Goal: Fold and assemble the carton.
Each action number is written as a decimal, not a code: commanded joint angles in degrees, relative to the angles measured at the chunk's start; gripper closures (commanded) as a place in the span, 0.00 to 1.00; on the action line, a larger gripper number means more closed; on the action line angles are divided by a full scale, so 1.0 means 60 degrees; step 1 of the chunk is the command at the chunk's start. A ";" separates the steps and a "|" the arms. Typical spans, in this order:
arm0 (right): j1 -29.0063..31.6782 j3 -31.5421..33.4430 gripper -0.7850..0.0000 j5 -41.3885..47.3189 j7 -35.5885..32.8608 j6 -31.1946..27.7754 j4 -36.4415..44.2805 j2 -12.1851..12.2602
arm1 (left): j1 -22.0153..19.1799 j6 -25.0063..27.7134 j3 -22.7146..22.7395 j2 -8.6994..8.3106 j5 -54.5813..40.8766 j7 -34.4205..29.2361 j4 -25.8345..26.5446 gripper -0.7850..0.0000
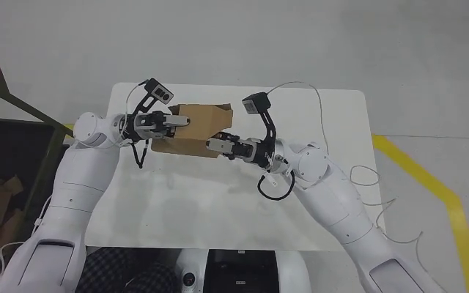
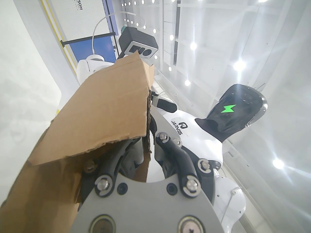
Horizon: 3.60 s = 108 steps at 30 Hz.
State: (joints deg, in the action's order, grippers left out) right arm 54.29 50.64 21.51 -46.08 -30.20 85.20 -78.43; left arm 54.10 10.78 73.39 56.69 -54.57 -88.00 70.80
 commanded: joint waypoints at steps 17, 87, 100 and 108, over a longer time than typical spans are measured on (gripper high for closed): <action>0.0722 0.1473 0.00 -0.0862 0.0591 -0.0175 0.0652 0.0303 | -0.0224 0.0559 0.0498 -0.0043 0.0367 0.0452 -0.0880 1.00; 0.1292 0.2000 0.00 -0.0602 0.0899 -0.0481 0.0784 0.0373 | 0.0536 -0.1522 -0.0068 -0.0688 -0.0489 0.0000 0.0343 1.00; 0.0285 0.1194 0.00 0.0204 0.0706 -0.1030 -0.0981 0.0113 | 0.0531 -0.1721 -0.0550 -0.0924 -0.1184 0.0000 0.0705 1.00; -0.0014 0.0710 0.00 0.2236 -0.0131 -0.1894 -0.1576 -0.0105 | 0.0454 -0.1784 -0.0837 -0.1036 -0.1468 0.0000 0.0710 1.00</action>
State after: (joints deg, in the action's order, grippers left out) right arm 54.48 55.23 32.49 -46.10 -40.72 76.02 -78.87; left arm 56.96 -0.02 68.66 50.54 -63.27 -88.00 75.20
